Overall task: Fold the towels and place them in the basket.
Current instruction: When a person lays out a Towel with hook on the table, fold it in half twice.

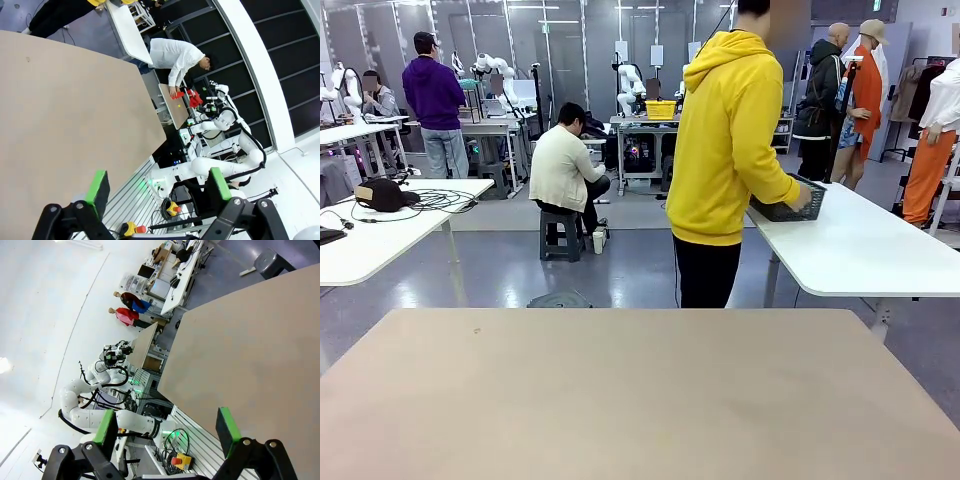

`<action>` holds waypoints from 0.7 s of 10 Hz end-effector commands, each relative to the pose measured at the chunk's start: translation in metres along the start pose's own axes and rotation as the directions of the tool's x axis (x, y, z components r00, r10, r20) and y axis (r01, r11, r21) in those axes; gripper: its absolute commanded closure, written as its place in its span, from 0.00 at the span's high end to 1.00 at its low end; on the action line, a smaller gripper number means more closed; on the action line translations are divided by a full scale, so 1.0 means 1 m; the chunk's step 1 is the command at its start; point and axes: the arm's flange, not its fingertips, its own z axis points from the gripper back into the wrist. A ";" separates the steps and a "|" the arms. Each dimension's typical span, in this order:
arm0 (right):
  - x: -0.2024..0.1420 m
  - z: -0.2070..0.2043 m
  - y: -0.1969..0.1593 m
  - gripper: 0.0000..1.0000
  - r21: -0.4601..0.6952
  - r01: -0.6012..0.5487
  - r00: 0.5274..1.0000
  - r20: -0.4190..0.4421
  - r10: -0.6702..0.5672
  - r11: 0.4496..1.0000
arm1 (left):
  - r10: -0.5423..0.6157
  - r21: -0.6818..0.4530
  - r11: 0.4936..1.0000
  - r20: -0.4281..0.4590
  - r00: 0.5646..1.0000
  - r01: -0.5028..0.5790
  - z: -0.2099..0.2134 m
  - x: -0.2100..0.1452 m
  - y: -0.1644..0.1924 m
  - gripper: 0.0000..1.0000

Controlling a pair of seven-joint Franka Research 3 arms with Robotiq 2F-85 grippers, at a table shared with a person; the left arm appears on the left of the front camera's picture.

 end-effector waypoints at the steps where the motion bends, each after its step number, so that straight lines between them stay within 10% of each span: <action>1: 0.002 0.000 0.000 1.00 0.013 -0.023 1.000 0.007 0.023 1.000 | -0.007 -0.005 1.000 -0.005 1.000 0.007 0.000 -0.002 0.001 1.00; 7: 0.002 0.000 0.000 1.00 0.013 -0.023 1.000 0.007 0.023 1.000 | -0.007 -0.005 1.000 -0.005 1.000 0.007 0.000 -0.002 0.001 1.00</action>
